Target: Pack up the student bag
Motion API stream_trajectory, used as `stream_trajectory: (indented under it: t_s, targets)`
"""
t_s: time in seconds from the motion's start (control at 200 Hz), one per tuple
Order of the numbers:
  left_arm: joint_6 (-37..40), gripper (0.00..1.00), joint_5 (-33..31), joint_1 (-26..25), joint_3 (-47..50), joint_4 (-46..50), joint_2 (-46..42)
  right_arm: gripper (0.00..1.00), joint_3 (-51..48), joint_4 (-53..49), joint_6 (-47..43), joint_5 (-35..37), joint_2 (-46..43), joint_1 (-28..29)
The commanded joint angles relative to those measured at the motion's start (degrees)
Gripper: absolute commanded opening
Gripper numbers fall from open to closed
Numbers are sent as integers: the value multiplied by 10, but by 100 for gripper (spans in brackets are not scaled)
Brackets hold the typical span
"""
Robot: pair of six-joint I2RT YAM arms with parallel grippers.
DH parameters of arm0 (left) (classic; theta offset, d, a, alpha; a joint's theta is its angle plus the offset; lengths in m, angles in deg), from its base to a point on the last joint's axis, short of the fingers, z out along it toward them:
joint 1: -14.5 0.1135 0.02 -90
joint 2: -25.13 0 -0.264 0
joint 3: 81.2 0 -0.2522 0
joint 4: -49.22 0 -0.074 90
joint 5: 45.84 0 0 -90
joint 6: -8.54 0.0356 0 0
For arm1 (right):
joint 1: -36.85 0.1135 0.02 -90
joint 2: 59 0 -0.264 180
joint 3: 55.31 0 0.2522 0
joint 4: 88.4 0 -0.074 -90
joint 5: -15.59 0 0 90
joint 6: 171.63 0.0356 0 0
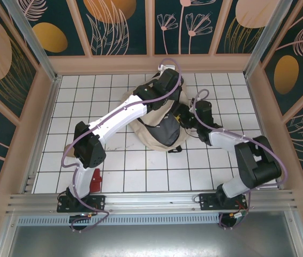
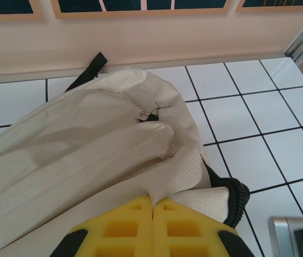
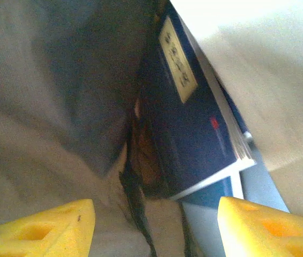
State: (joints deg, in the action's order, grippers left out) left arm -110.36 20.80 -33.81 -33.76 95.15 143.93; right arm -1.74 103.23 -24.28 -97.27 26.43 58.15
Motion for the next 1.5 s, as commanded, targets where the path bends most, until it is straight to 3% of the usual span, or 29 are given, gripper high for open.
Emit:
stream_trajectory:
  t_s: [0.0, 0.235, 0.315, 0.465, 0.59, 0.726, 0.761, 0.791, 0.816, 0.941, 1.051, 1.216, 1.366, 1.496]
  targets:
    - [11, 0, -2, 4, 18, -35, -45, 62, -17, -134, -96, -10, -60, -19]
    - [35, 0, -33, 14, 108, -47, -113, 63, -31, -280, -218, 32, -197, -84]
    - [44, 0, -37, 17, 130, -47, -133, 63, -9, -315, -267, 22, -198, -97]
    - [74, 0, -103, 21, 180, -58, -186, 63, 44, -367, -311, 41, -167, -101]
    - [97, 0, -69, 25, 200, -69, -218, 63, 55, -337, -295, -12, -147, -101]
    - [104, 0, 17, 25, 203, -60, -210, 62, 62, -317, -277, -46, -123, -101]
    - [99, 12, 43, 24, 206, -56, -193, 62, 66, -323, -280, -38, -118, -101]
    - [97, 33, 60, 24, 212, -53, -187, 62, 70, -328, -282, -28, -115, -102]
    - [93, 42, 66, 24, 217, -51, -185, 62, 73, -333, -285, -20, -113, -102]
    - [72, 68, 68, 24, 237, -57, -186, 62, 76, -332, -287, -9, -106, -112]
    - [78, 82, 95, 24, 258, -100, -192, 62, 71, -322, -286, 0, -99, -115]
    - [72, 84, 138, 25, 250, -124, -150, 59, 71, -332, -306, 30, -79, -115]
    - [58, 83, 116, 24, 231, -105, -101, 53, 92, -371, -330, 27, -55, -104]
    - [32, 82, 112, 47, 271, -104, -107, 52, 107, -384, -334, 36, -43, -64]
